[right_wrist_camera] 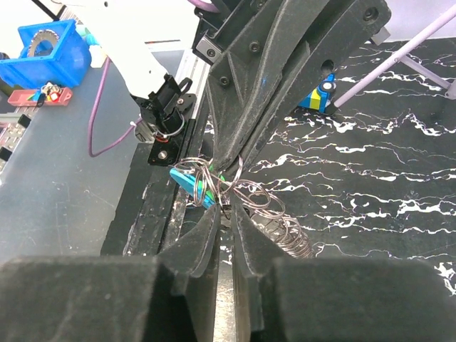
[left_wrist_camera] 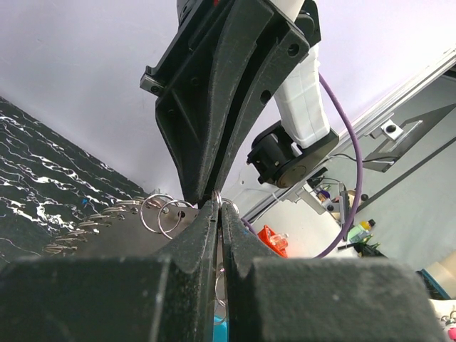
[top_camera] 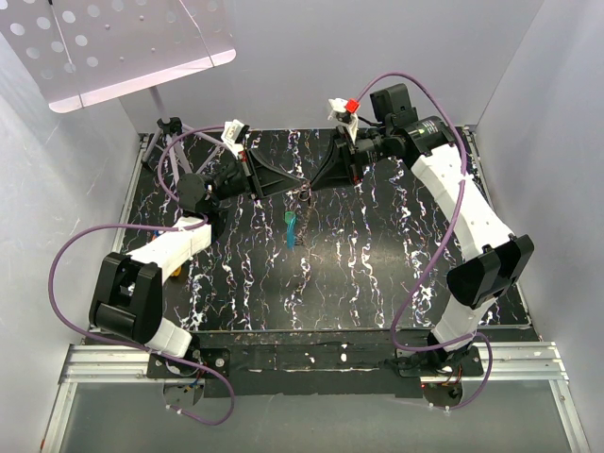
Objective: Put the keys on the keyring
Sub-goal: Adjust the key on the keyring.
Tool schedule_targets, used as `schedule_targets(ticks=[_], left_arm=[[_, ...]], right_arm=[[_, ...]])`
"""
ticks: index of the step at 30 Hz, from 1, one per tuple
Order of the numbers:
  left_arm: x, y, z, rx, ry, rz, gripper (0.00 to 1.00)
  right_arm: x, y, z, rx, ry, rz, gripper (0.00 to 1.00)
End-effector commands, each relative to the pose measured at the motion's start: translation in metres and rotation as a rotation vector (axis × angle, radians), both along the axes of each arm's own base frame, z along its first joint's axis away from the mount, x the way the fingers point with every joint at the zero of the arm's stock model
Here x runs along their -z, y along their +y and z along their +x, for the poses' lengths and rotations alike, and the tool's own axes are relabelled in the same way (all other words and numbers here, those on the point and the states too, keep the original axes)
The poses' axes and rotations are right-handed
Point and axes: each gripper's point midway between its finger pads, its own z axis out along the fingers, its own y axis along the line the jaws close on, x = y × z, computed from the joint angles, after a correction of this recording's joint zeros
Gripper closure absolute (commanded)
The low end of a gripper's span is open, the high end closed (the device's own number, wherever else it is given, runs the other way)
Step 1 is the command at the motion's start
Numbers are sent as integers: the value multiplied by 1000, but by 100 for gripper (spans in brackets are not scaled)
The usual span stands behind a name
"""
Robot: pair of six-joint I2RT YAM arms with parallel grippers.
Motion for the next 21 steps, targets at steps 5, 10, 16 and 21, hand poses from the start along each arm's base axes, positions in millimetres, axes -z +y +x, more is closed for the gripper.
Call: schedule_targets(ticks=[5,10,16,21], left_arm=[[-36,7,-6,-56,-88,-71,100],[-34,9,1,-116,-69,-70,100],[-34,9,7,-202,-60,-67,100],[-27,5,10,-250,-44,-63,100]], right_arm=[[-13,0,-6,-20,-64,27,96],[-15,0,-9,-24,-75,29,99],[-11,6,-9,-10,-95,1,99],[-12,12,-6,16,-98,-14,99]])
